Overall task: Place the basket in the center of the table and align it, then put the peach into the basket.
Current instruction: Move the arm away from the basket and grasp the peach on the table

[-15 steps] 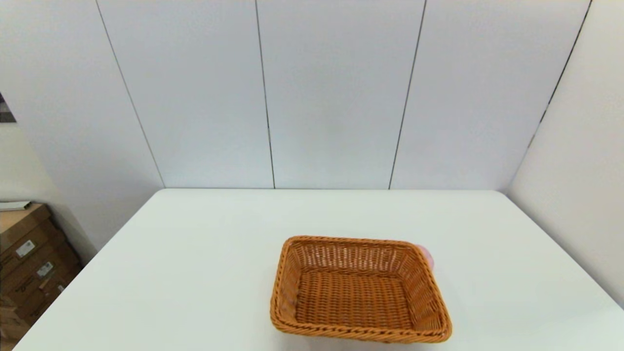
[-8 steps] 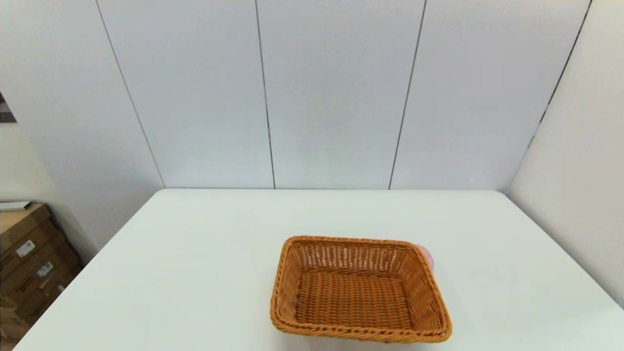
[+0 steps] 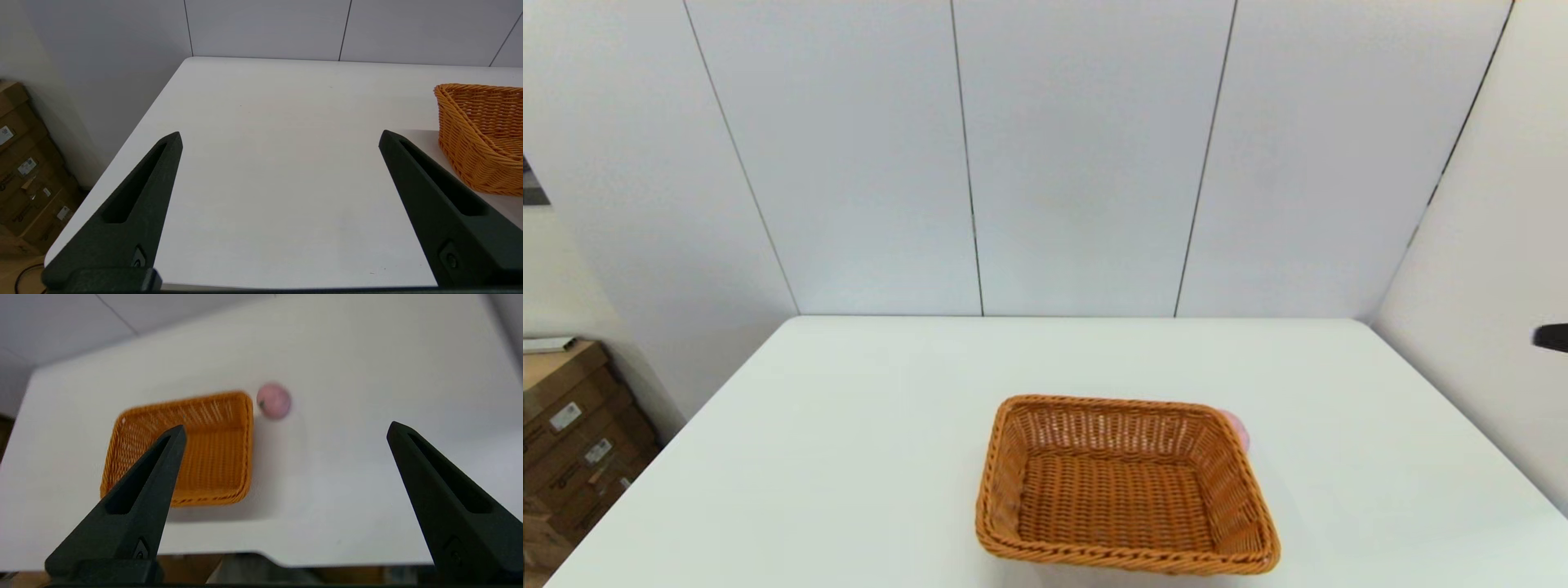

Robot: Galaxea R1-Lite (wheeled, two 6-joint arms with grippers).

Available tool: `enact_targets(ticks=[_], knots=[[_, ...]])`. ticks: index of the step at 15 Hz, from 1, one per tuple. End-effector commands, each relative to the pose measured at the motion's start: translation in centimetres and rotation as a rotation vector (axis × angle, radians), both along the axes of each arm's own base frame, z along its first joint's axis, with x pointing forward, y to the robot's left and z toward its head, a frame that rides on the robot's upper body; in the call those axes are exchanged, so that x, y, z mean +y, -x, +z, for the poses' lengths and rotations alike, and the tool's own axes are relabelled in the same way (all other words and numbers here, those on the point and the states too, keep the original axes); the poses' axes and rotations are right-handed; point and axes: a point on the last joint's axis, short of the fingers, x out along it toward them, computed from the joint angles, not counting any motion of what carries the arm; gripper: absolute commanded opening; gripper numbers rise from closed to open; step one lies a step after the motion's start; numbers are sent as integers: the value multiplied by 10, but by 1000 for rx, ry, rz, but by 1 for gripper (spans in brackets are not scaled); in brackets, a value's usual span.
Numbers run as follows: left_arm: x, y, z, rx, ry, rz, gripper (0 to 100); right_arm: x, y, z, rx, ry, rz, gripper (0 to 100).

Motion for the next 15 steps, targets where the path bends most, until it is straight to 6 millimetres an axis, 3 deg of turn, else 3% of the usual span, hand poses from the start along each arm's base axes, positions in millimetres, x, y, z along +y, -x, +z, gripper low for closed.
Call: enact_targets(ticks=[1, 7, 12, 15], knots=[[0, 0, 0, -1, 1, 1, 100, 28, -114, -35, 363, -63, -38, 100], [0, 0, 0, -1, 2, 1, 100, 36, -195, -84, 570, -211, -197, 100], [0, 0, 0, -1, 1, -1, 100, 39, -231, -114, 641, -238, -301, 100], [0, 0, 0, -1, 2, 1, 100, 47, -242, -136, 680, -173, -342, 100]])
